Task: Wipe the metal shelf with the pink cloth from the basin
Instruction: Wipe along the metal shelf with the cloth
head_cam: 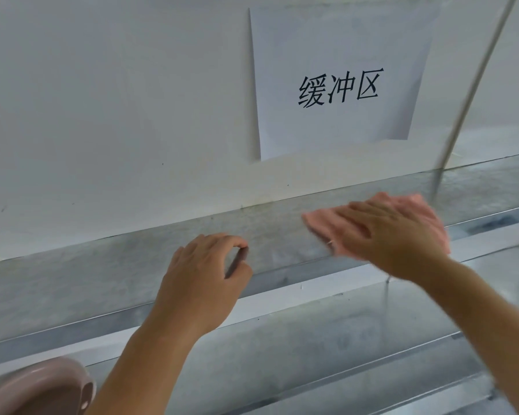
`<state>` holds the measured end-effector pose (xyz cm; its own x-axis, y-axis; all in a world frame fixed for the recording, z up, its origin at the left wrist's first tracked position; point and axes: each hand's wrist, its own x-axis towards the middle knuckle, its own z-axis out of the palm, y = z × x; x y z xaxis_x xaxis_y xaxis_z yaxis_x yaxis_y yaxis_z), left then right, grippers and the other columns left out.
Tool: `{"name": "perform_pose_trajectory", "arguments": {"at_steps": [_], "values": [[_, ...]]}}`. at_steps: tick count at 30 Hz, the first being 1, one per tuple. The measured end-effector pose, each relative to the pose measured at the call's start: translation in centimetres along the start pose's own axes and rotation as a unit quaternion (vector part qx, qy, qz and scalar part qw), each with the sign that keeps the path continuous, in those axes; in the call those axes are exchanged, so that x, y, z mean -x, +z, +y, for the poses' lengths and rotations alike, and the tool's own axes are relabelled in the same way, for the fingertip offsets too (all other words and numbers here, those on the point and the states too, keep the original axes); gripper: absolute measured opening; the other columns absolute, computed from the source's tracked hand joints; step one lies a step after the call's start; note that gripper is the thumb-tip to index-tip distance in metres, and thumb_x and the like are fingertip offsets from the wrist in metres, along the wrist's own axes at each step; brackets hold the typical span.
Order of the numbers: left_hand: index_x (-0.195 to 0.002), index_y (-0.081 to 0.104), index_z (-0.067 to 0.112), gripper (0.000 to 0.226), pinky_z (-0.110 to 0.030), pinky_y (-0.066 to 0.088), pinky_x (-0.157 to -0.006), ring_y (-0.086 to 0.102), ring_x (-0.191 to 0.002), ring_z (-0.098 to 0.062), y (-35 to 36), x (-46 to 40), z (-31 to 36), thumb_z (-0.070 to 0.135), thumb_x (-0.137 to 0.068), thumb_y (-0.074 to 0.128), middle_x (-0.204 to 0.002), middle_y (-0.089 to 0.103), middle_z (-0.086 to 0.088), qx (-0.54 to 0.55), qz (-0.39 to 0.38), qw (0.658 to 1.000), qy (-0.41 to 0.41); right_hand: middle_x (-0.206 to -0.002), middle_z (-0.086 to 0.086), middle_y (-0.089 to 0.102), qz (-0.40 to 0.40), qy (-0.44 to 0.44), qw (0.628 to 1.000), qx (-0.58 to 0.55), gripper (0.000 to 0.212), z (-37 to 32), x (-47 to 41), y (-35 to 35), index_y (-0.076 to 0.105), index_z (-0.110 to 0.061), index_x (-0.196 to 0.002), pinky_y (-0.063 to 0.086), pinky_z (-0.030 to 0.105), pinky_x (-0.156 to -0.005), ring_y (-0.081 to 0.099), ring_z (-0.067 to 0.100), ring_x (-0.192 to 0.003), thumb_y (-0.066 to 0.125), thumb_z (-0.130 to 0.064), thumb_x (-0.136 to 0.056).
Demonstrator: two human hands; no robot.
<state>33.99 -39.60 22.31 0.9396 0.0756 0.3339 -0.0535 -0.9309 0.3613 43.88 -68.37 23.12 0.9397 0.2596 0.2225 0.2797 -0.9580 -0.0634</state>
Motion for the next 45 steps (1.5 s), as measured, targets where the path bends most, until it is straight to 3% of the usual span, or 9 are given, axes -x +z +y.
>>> {"name": "perform_pose_trajectory", "arguments": {"at_steps": [8, 15, 18, 26, 28, 31, 36, 41, 45], "values": [[-0.124, 0.056, 0.044, 0.028, -0.029, 0.036, -0.103, 0.042, -0.118, -0.002, -0.7, 0.7, -1.5, 0.047, -0.098, 0.048, -0.124, 0.053, 0.027, 0.001, -0.011, 1.000, 0.015, -0.167, -0.017, 0.035, -0.031, -0.036, 0.998, -0.037, 0.065, -7.1, 1.3, 1.2, 0.029, -0.047, -0.159, 0.012, 0.050, -0.127, 0.026, 0.013, -0.156, 0.010, -0.067, -0.100], [-0.115, 0.058, 0.045, 0.025, -0.026, 0.034, -0.089, 0.042, -0.098, 0.000, -3.1, 2.1, -5.0, 0.041, -0.095, 0.045, -0.104, 0.052, 0.025, 0.004, -0.023, 1.000, 0.015, -0.149, -0.012, 0.057, -0.024, 0.043, 0.999, -0.004, 0.098, -2.9, -1.0, 0.6, 0.045, -0.050, -0.148, 0.038, 0.052, -0.108, 0.049, 0.021, -0.129, -0.013, -0.090, -0.079], [-0.114, 0.059, 0.045, 0.027, -0.026, 0.034, -0.088, 0.042, -0.095, -0.002, -4.6, 3.1, -7.4, 0.040, -0.093, 0.042, -0.096, 0.050, 0.024, 0.003, -0.029, 0.999, 0.013, -0.150, -0.002, 0.056, -0.027, 0.115, 0.992, -0.041, 0.077, -6.9, -2.2, 0.9, 0.047, -0.042, -0.146, 0.030, 0.056, -0.114, 0.047, 0.029, -0.141, 0.004, -0.074, -0.090], [-0.126, 0.056, 0.048, 0.034, -0.029, 0.037, -0.099, 0.045, -0.119, -0.002, -7.6, 5.4, -12.7, 0.041, -0.094, 0.044, -0.127, 0.051, 0.028, -0.009, -0.053, 0.998, 0.016, -0.151, 0.009, 0.051, -0.072, -0.119, 0.989, 0.044, 0.087, -23.8, -2.4, 2.9, 0.031, -0.028, -0.157, 0.028, 0.067, -0.111, 0.044, 0.035, -0.139, 0.001, -0.068, -0.086], [-0.127, 0.055, 0.050, 0.036, -0.030, 0.036, -0.106, 0.043, -0.125, -0.001, -8.5, 6.0, -14.1, 0.041, -0.093, 0.045, -0.134, 0.049, 0.029, -0.013, -0.060, 0.998, 0.016, -0.159, 0.005, 0.045, -0.067, -0.098, 0.992, 0.046, 0.075, -22.2, -2.8, 2.2, 0.024, -0.028, -0.161, 0.027, 0.062, -0.117, 0.040, 0.032, -0.145, 0.015, -0.071, -0.100], [-0.127, 0.055, 0.051, 0.037, -0.032, 0.034, -0.111, 0.041, -0.131, -0.001, -9.9, 6.9, -16.7, 0.043, -0.092, 0.044, -0.138, 0.049, 0.029, -0.016, -0.055, 0.998, 0.016, -0.170, -0.003, 0.032, -0.096, 0.009, 0.995, 0.016, 0.093, -19.4, -4.6, 2.5, 0.015, -0.042, -0.162, 0.017, 0.066, -0.121, 0.028, 0.031, -0.156, -0.004, -0.087, -0.084], [-0.126, 0.054, 0.054, 0.041, -0.036, 0.036, -0.110, 0.043, -0.130, -0.001, -11.7, 8.4, -20.8, 0.041, -0.093, 0.032, -0.137, 0.050, 0.029, -0.018, -0.058, 0.998, 0.012, -0.174, -0.003, 0.022, -0.098, -0.036, 0.994, 0.024, 0.074, -28.7, -5.0, 4.4, 0.008, -0.043, -0.163, 0.007, 0.078, -0.115, 0.018, 0.034, -0.159, 0.001, -0.062, -0.091], [-0.124, 0.054, 0.054, 0.048, -0.039, 0.038, -0.109, 0.045, -0.129, -0.001, -13.0, 9.6, -23.3, 0.047, -0.088, 0.023, -0.133, 0.053, 0.028, -0.003, -0.054, 0.998, 0.017, -0.170, 0.002, 0.034, -0.055, -0.134, 0.989, 0.032, 0.081, -30.8, -3.8, 3.5, 0.009, -0.041, -0.159, 0.020, 0.067, -0.120, 0.032, 0.030, -0.155, -0.010, -0.068, -0.084], [-0.122, 0.056, 0.053, 0.036, -0.037, 0.037, -0.110, 0.044, -0.130, 0.001, -14.2, 10.9, -25.8, 0.038, -0.096, 0.037, -0.131, 0.052, 0.031, -0.009, -0.046, 0.999, 0.018, -0.158, 0.008, 0.050, -0.058, -0.081, 0.993, 0.068, 0.083, -25.1, -4.9, 3.6, 0.012, -0.050, -0.152, 0.034, 0.067, -0.111, 0.048, 0.036, -0.143, -0.015, -0.080, -0.079]]}}
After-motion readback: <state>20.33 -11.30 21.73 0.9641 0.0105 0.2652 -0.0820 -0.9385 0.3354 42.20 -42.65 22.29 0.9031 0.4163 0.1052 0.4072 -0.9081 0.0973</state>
